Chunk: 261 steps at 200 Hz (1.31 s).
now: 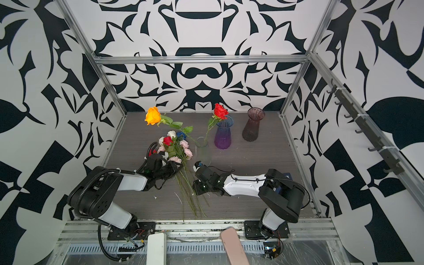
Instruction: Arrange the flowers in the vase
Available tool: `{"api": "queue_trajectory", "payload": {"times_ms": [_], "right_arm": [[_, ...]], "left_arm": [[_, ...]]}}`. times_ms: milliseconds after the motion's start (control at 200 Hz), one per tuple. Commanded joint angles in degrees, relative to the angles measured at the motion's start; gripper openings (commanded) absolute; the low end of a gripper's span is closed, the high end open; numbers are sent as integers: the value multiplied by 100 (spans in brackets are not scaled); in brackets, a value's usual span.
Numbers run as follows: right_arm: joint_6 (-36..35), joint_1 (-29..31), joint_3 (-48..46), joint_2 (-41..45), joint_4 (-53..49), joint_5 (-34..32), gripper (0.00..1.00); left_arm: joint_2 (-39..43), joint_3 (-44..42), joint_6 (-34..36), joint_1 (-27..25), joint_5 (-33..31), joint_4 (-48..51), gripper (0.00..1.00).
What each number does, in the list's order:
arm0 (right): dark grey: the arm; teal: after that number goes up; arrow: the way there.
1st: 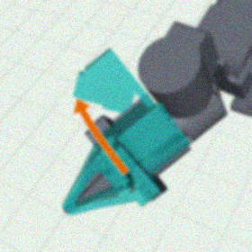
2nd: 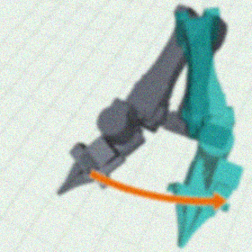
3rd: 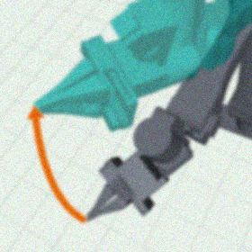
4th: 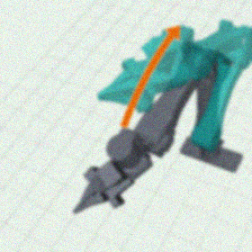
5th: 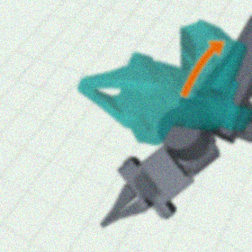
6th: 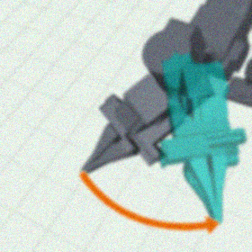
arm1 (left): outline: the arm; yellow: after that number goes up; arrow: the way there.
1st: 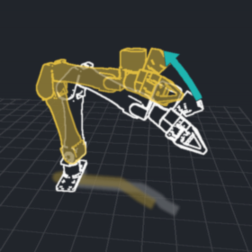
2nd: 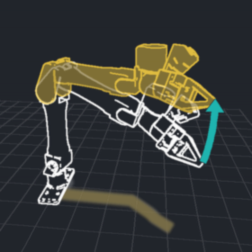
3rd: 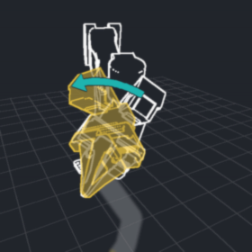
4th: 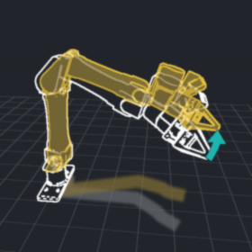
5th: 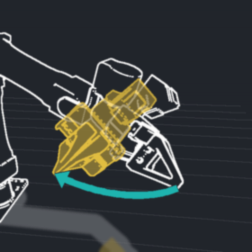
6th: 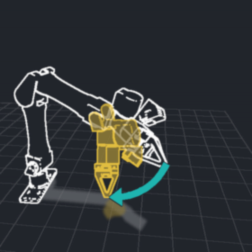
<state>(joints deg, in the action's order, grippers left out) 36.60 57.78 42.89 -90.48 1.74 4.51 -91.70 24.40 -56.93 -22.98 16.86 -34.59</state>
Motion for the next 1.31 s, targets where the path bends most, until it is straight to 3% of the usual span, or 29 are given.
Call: {"api": "queue_trajectory", "payload": {"times_ms": [0,355,510,630,700,805,1005,1165,1300], "right_arm": [[-76,-3,180,-9,130,68,35],[-69,-4,432,-289,-129,19,34],[-76,5,435,-291,-135,-36,34],[-75,9,430,-301,-82,-25,34],[-83,22,463,-351,-70,13,34],[-103,47,487,-421,18,100,34],[-129,81,633,-574,-39,45,33],[-72,123,651,-584,-60,-245,28],[80,144,488,-295,-192,-789,27]], "left_arm": [[-299,202,55,111,50,-326,31],[-1148,97,-407,589,688,-1957,28],[-1214,-154,-530,627,1195,-3093,43],[-660,-484,-406,628,1401,-3602,51],[-97,-517,-227,628,1505,-3040,52],[1059,-396,245,628,1566,-1260,54],[3650,-409,1192,602,942,2170,69],[5013,-791,958,611,706,3020,69],[5730,-1280,591,611,619,2957,69]]}}
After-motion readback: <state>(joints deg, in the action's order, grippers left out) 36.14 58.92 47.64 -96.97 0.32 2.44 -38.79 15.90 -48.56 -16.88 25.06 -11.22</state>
